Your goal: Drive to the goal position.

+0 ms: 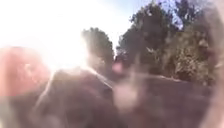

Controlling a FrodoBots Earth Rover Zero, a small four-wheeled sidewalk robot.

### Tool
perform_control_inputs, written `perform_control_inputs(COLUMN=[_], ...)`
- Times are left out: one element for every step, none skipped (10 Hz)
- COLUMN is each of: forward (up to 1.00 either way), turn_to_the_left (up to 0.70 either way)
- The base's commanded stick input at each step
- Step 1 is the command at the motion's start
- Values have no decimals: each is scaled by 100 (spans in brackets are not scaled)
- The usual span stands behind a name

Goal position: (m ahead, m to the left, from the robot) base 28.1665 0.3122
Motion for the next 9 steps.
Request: perform_control_inputs(forward=[100,100,100,100,100,100,100,100,100], turn_to_the_left=[0,0,0,0,0,-4,-16,-30,-40])
